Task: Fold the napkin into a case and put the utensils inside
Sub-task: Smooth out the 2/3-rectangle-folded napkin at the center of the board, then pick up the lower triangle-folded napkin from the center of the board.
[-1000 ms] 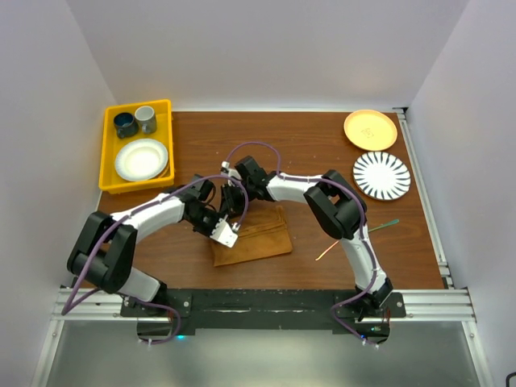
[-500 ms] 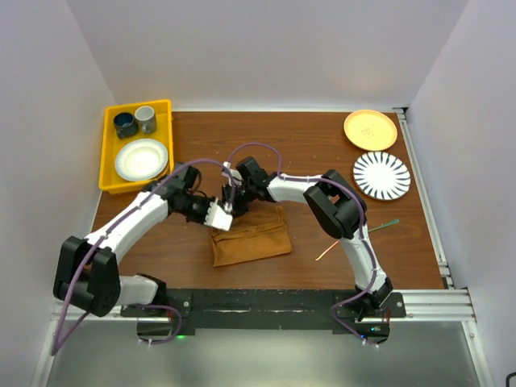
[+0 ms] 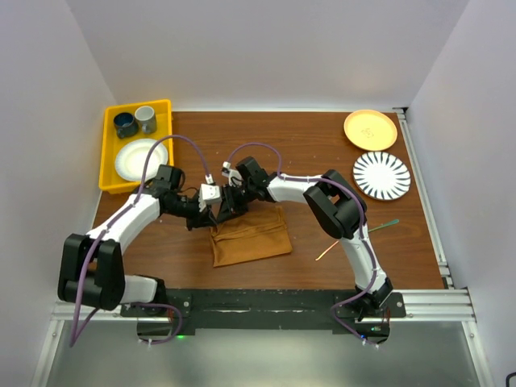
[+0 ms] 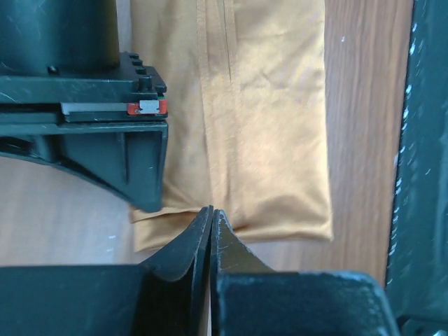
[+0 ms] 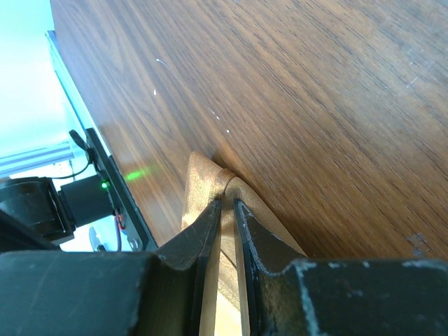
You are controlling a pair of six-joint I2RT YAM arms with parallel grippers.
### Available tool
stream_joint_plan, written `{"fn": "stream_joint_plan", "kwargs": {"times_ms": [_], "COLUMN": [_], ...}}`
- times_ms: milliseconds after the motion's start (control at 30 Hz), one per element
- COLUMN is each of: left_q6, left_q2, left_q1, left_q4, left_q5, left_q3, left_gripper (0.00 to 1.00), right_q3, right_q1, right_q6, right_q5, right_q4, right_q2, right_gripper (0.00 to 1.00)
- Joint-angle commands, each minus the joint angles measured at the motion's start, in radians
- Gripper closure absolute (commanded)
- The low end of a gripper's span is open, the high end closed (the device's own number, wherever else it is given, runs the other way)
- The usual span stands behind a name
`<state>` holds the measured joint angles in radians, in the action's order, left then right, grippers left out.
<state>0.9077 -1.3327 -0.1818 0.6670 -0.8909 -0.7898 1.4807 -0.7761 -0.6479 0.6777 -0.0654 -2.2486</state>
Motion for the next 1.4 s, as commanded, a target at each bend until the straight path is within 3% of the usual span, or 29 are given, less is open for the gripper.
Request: {"fn": "stream_joint_plan", "kwargs": {"times_ms": [0, 633, 967, 1133, 1367], "left_q6": [-0.162, -0.102, -0.026, -0.007, 0.008], "left_q2": [-0.028, -0.102, -0.16, -0.191, -0.194], "left_q1": [0.005, -0.071, -0.073, -0.073, -0.073], "left_q4": [-0.17, -0.28, -0.224, -0.192, -0.172], "left_q5": [-0.066, 0.087, 0.211, 0.216, 0.221], "left_q3": [0.027, 0.107, 0.118, 0.101, 0.097], "left_gripper": [0.97, 0.98, 1.0, 1.0, 1.0], "right_q3": [-0.011, 0.0, -0.013, -0.007, -0.034], "right_q1": [-0.002, -0.002, 0.0, 0.014, 0.141], "right_q6": [0.016, 0.007, 0.013, 0.022, 0.139], "right_q5": [-0.049, -0.044, -0.049, -0.032, 0.026], "right_q4": [-0.025, -0.03, -0.033, -0.033, -0.086], "right_q2": [-0.014, -0.031, -0.02, 0.018, 0.225], "right_gripper": [0.81, 0.79, 0.79, 0.68, 0.51]}}
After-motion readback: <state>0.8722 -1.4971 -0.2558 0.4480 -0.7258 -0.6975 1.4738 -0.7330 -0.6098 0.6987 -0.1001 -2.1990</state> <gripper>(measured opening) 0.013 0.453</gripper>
